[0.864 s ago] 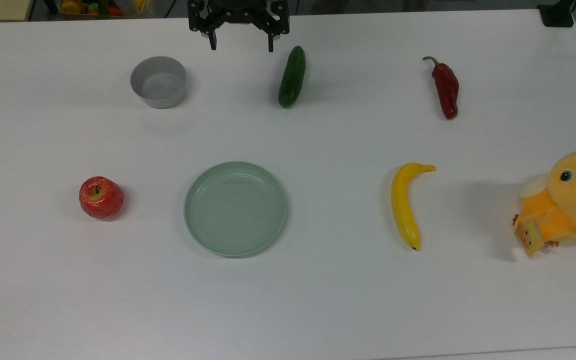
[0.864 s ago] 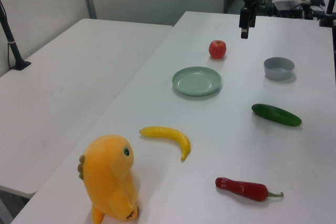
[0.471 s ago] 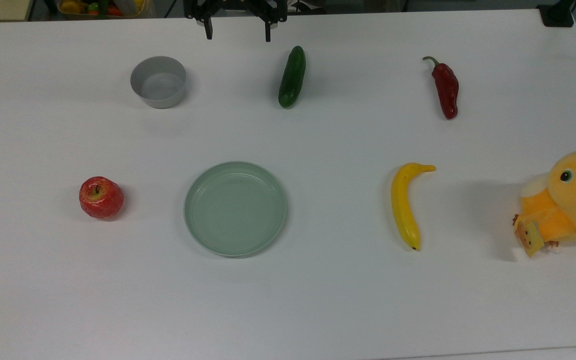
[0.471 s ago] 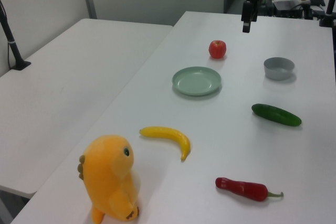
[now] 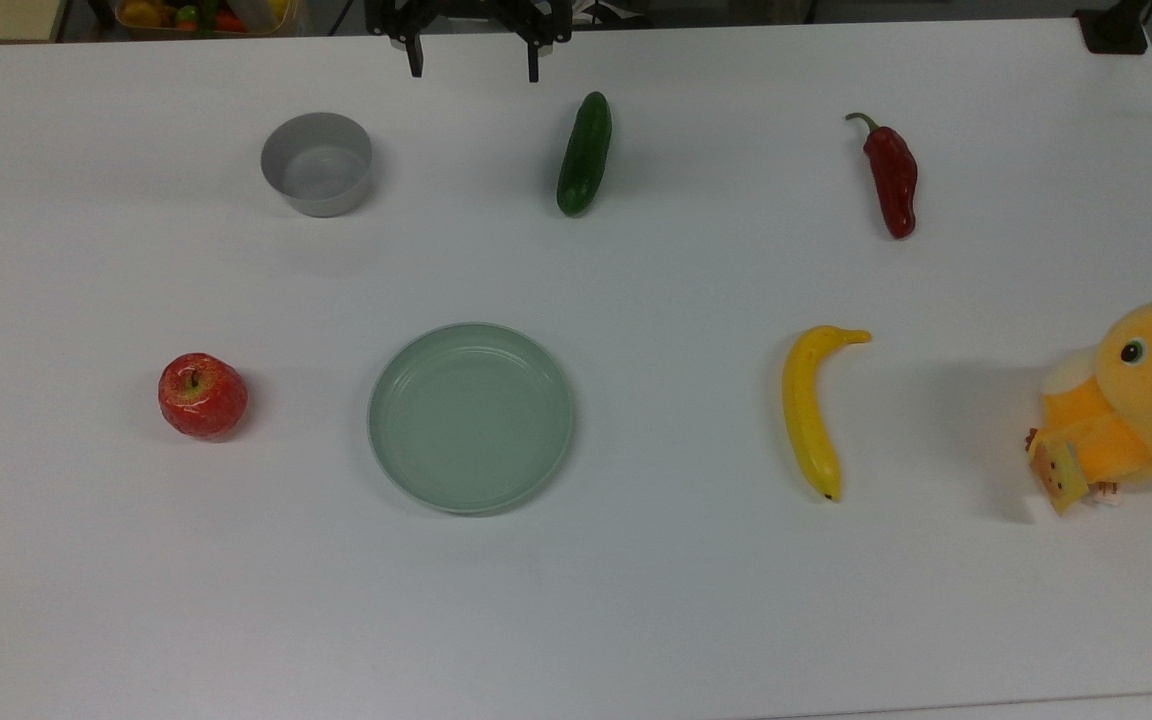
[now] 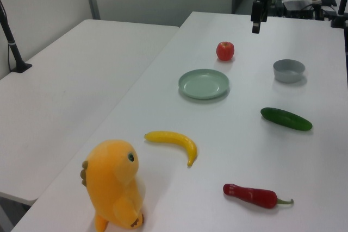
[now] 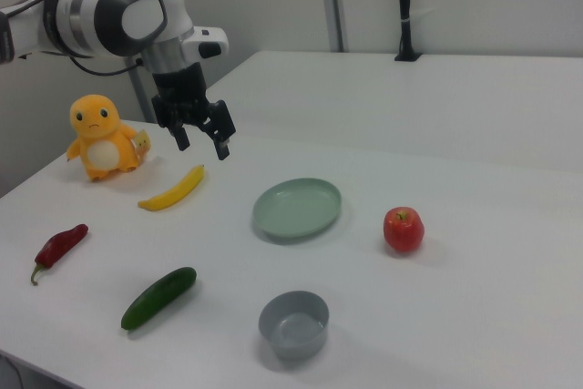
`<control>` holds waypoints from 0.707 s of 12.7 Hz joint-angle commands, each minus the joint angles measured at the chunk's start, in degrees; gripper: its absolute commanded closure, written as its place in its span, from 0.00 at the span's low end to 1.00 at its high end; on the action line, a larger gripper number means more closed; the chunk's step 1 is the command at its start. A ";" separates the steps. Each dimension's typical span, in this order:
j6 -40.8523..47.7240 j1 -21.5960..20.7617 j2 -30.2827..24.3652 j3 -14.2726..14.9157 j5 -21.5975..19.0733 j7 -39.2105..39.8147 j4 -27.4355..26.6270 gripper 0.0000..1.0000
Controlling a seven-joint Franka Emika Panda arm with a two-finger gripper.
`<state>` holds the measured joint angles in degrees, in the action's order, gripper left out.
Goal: Put the red apple in the bowl
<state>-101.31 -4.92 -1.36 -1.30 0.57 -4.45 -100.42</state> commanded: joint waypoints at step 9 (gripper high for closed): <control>-10.46 4.30 2.58 0.24 0.40 0.32 -1.70 0.00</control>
<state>-106.84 -3.29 -0.06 -1.26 0.66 -4.45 -101.53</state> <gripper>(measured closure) 0.000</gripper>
